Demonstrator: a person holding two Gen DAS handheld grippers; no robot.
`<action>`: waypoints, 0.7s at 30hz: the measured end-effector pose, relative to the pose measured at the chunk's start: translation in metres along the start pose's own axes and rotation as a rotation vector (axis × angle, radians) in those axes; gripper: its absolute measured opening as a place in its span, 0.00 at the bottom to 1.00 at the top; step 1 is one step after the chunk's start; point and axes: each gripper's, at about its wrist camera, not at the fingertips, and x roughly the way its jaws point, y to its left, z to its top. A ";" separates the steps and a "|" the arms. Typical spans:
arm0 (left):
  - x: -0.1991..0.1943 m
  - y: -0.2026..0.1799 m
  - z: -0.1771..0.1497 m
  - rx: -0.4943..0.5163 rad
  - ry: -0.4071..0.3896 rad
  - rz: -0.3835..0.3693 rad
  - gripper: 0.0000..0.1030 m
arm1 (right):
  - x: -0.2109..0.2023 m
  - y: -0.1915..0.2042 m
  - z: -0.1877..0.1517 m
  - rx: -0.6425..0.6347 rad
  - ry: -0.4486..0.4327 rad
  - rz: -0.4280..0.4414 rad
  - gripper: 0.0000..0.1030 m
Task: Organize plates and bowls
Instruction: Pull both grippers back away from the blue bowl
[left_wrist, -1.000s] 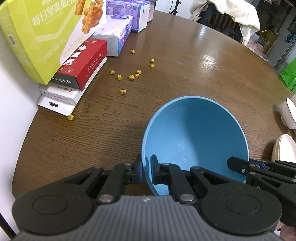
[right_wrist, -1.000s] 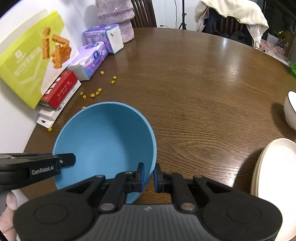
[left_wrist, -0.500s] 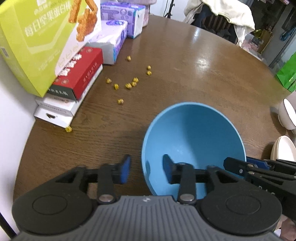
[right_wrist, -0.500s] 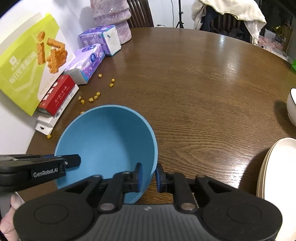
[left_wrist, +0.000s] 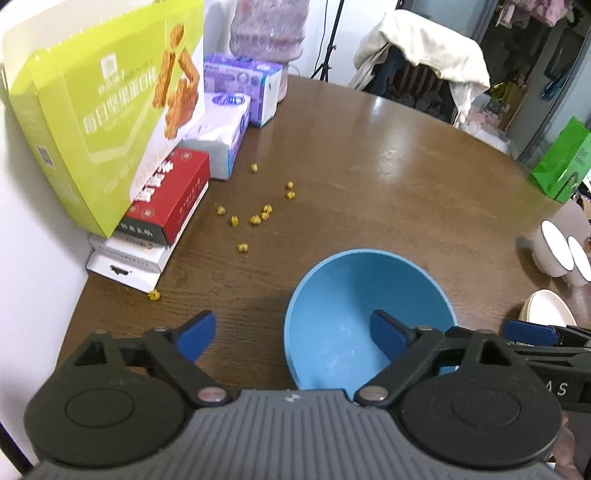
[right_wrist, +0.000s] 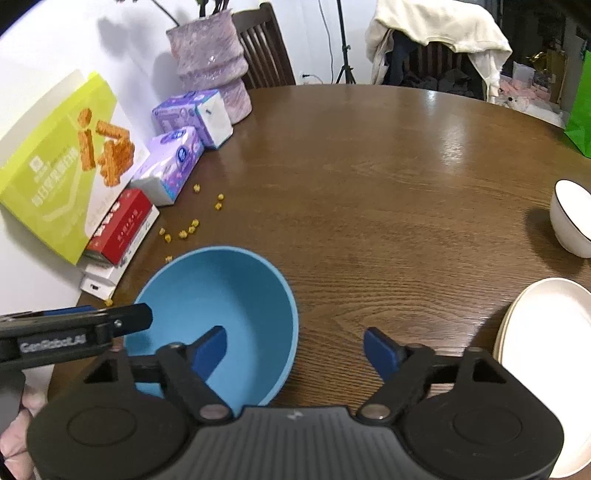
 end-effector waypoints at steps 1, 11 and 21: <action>-0.003 0.000 0.000 0.002 -0.008 -0.006 0.94 | -0.003 -0.001 -0.001 0.004 -0.007 0.001 0.86; -0.024 -0.009 -0.001 0.042 -0.055 -0.057 1.00 | -0.029 -0.017 -0.016 0.074 -0.050 -0.011 1.00; -0.039 -0.032 -0.005 0.087 -0.082 -0.094 1.00 | -0.054 -0.032 -0.030 0.104 -0.088 -0.043 1.00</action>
